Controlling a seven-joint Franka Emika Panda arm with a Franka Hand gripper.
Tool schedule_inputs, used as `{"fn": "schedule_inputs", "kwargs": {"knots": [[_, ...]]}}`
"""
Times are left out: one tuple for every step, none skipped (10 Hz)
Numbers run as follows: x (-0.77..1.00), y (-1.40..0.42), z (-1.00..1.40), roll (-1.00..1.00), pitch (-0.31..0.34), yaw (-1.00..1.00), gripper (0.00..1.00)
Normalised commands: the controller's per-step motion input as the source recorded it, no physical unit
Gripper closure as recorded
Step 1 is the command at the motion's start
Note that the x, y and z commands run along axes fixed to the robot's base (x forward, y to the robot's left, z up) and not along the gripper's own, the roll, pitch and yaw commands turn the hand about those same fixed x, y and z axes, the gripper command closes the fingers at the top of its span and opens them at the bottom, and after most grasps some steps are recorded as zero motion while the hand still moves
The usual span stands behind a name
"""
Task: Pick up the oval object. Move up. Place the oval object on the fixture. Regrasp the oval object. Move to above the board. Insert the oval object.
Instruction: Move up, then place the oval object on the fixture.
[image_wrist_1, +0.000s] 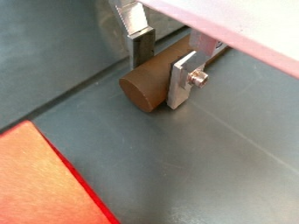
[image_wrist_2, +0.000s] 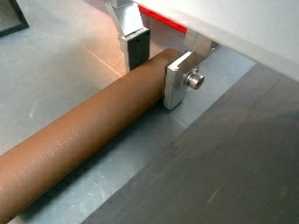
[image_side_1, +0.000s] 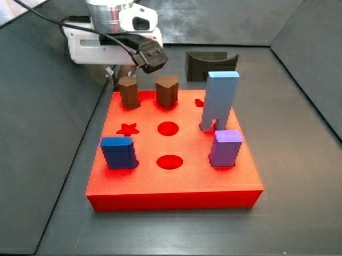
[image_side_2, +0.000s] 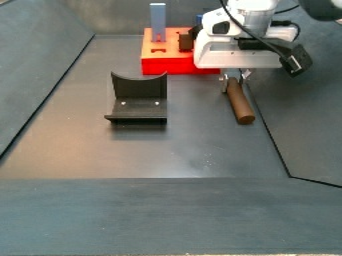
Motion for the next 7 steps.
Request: {"fn": "schedule_inputs", "kwargs": {"knots": [[-0.01,-0.03,0.74,0.00,0.015,0.00,1.00],[-0.01,-0.02,0.68,0.00,0.028,0.00,1.00],[-0.01,-0.02,0.53,0.00,0.041,0.00,1.00],[-0.01,-0.01,0.40,-0.01,0.044,0.01,1.00],[-0.01,-0.01,0.23,-0.01,0.041,0.01,1.00],[0.00,0.00,1.00,0.00,0.000,0.00,1.00],[0.00,0.00,1.00,0.00,0.006,0.00,1.00]]}}
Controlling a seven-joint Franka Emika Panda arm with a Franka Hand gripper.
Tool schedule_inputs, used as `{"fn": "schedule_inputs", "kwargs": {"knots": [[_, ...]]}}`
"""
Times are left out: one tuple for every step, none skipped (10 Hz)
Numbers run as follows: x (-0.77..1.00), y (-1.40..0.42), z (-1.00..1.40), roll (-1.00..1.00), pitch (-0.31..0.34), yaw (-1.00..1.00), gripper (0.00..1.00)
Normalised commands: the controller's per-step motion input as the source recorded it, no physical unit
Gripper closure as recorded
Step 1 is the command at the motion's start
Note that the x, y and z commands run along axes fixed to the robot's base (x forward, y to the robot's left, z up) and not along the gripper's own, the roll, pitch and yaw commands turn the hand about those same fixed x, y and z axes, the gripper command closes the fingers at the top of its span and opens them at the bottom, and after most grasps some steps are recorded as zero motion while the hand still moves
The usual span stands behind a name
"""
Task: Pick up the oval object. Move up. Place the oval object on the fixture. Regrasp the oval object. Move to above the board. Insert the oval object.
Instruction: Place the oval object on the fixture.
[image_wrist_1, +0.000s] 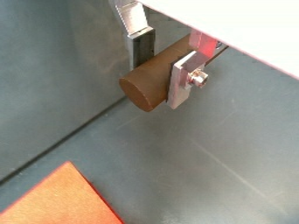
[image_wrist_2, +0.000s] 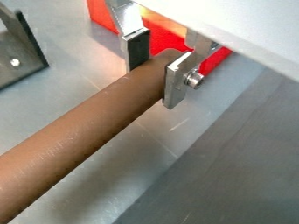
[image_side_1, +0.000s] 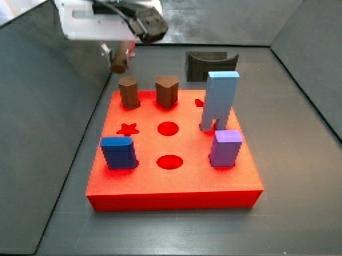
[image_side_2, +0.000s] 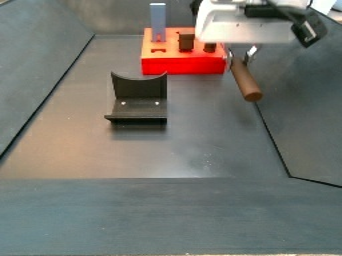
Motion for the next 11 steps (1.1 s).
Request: {"fn": "schedule_inputs", "kwargs": {"knots": [[-0.01,0.00,1.00,-0.01,0.012,0.00,1.00],[-0.01,0.00,1.00,-0.01,0.022,0.00,1.00],[-0.02,0.00,1.00,-0.01,0.029,0.00,1.00],[-0.02,-0.01,1.00,-0.02,0.030,0.00,1.00],[-0.02,-0.01,1.00,-0.02,0.031,0.00,1.00],[-0.03,-0.01,1.00,-0.02,0.034,0.01,1.00],[-0.03,-0.01,0.97,-0.03,0.039,0.01,1.00],[-0.01,-0.01,0.71,-0.03,0.048,0.01,1.00],[-0.01,-0.01,0.61,-0.03,0.054,0.01,1.00],[0.00,-0.01,0.41,-0.04,0.066,0.01,1.00],[0.00,-0.01,0.25,-0.04,0.077,0.01,1.00]]}}
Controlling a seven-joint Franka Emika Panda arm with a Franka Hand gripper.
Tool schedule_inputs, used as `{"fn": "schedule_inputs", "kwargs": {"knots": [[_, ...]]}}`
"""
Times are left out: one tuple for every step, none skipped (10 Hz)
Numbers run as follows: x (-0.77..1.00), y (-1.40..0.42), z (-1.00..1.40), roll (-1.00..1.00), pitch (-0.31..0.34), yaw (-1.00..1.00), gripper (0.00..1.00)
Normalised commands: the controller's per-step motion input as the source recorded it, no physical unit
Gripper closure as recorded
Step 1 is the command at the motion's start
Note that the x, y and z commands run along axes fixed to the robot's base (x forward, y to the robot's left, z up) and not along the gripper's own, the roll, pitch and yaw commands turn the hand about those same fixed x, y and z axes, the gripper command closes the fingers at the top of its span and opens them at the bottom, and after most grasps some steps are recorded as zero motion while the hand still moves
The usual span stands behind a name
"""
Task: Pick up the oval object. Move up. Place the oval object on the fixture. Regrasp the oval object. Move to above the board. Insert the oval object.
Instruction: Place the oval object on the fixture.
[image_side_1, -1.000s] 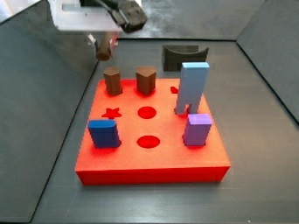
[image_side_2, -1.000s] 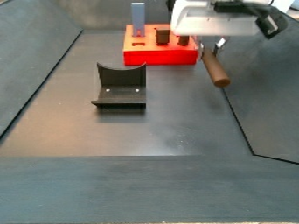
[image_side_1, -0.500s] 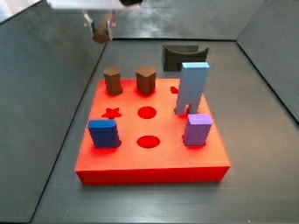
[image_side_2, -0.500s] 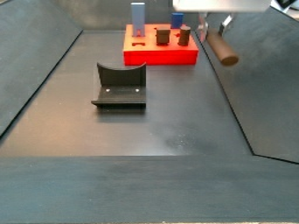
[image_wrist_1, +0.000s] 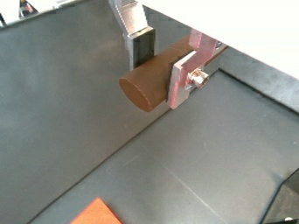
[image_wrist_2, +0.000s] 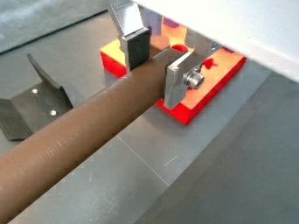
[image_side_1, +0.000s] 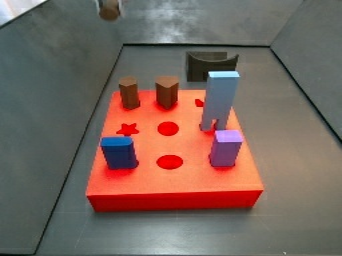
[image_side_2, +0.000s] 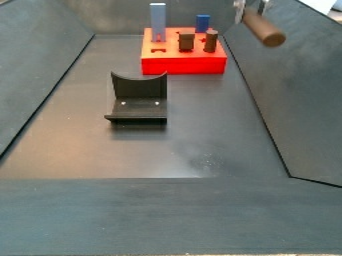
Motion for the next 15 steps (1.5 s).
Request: {"fn": "schedule_inputs", "kwargs": {"knots": [[1.00,0.02,0.12,0.03,-0.034,0.14,1.00],[1.00,0.02,0.10,0.03,-0.027,0.14,1.00],[1.00,0.02,0.09,0.03,0.007,0.11,1.00],[1.00,0.02,0.08,0.03,0.024,0.08,1.00],[1.00,0.02,0.07,0.04,0.044,0.06,1.00],[1.00,0.01,0.07,0.04,0.066,0.05,1.00],[1.00,0.01,0.06,0.04,0.079,0.04,1.00],[1.00,0.01,0.06,0.04,0.095,0.04,1.00],[1.00,0.01,0.05,0.04,0.110,0.04,1.00],[1.00,0.01,0.05,0.05,0.125,0.03,1.00],[1.00,0.01,0.04,0.05,0.134,0.03,1.00],[1.00,0.01,0.04,0.05,0.143,0.03,1.00],[1.00,0.01,0.04,0.05,0.146,0.03,1.00],[1.00,0.01,0.03,0.05,0.146,0.03,1.00],[1.00,0.01,0.03,0.05,0.144,0.02,1.00]]}}
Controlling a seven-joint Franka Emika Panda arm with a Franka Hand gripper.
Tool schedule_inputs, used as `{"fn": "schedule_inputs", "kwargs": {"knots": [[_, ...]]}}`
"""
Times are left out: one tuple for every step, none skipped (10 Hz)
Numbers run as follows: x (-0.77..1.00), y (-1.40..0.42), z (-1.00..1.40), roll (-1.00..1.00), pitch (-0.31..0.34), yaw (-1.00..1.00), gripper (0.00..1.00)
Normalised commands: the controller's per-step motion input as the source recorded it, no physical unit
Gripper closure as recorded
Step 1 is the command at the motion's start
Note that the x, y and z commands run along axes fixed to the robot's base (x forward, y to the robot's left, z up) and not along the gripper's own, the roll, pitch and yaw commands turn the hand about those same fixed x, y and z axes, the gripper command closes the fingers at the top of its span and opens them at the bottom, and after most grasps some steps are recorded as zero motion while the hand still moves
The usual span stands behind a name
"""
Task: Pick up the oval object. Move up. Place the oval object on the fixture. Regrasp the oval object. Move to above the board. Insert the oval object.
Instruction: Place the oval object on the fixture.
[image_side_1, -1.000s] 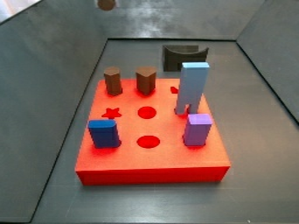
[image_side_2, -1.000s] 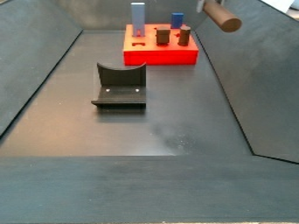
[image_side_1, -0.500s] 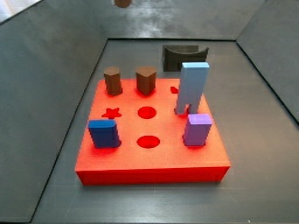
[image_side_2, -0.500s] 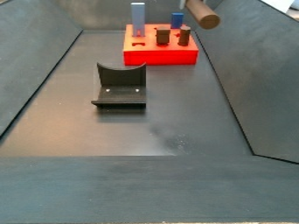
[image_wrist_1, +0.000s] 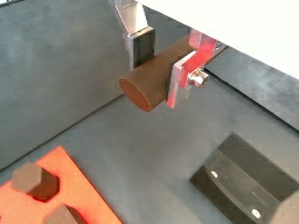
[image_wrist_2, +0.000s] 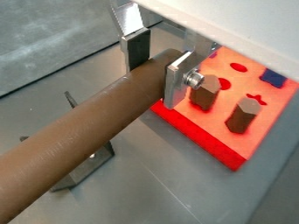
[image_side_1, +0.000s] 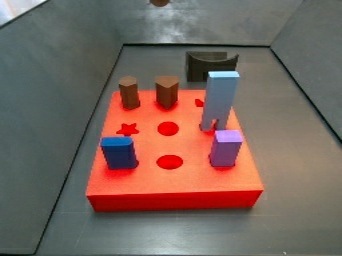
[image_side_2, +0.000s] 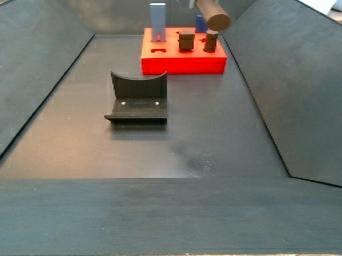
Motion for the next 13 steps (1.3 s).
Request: {"fn": "schedule_inputs", "kwargs": {"knots": [[1.00,0.22,-0.15,-1.00,0.069,-0.05,1.00],[1.00,0.22,-0.16,-1.00,0.071,-0.05,1.00],[1.00,0.21,-0.14,-1.00,0.070,-0.06,1.00],[1.00,0.18,-0.12,-1.00,0.073,-0.06,1.00],[1.00,0.15,-0.10,-1.00,0.088,-0.07,1.00],[1.00,0.14,-0.08,-1.00,0.098,-0.07,1.00],[1.00,0.13,-0.08,-1.00,0.100,-0.08,1.00],[1.00,0.11,-0.07,-1.00,0.103,-0.08,1.00],[1.00,0.10,-0.06,-1.00,0.104,-0.09,1.00],[1.00,0.09,-0.05,-1.00,0.107,-0.10,1.00],[1.00,0.08,-0.05,-1.00,0.109,-0.11,1.00],[0.91,0.07,-0.04,-1.00,0.110,-0.12,1.00],[0.86,0.06,-0.03,-1.00,0.110,-0.13,1.00]]}}
